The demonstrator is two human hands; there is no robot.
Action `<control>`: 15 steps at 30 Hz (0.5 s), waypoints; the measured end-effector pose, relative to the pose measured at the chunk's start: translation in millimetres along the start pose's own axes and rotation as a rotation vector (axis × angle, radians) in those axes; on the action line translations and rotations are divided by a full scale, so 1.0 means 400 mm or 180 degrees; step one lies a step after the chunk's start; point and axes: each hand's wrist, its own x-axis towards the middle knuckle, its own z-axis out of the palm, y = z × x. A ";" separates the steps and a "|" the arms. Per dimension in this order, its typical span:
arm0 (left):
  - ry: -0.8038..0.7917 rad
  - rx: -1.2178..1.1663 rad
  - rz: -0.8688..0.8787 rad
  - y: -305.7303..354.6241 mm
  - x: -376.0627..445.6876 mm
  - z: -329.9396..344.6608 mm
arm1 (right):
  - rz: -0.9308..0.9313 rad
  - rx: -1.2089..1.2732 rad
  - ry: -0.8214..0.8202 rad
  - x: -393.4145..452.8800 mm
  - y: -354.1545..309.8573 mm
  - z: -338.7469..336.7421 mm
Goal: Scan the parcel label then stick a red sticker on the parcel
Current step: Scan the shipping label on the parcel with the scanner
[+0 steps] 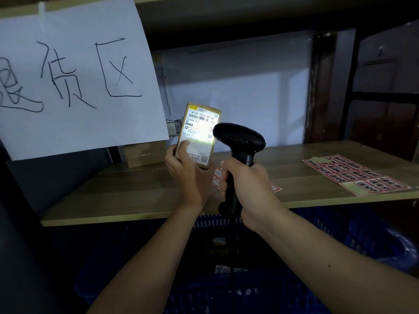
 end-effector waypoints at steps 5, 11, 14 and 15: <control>-0.0009 0.0018 -0.0059 -0.002 -0.004 0.000 | 0.0178 -0.0080 0.0087 -0.005 0.004 -0.002; -0.0045 0.0052 -0.0124 0.003 -0.004 -0.006 | 0.0179 0.0004 0.0124 -0.008 0.004 -0.004; -0.0056 0.0013 -0.0166 0.008 -0.006 -0.010 | 0.0182 0.0048 0.0133 -0.007 0.001 -0.006; -0.0083 0.0001 -0.0192 0.018 -0.006 -0.015 | 0.0172 0.0045 0.0133 -0.008 0.001 -0.006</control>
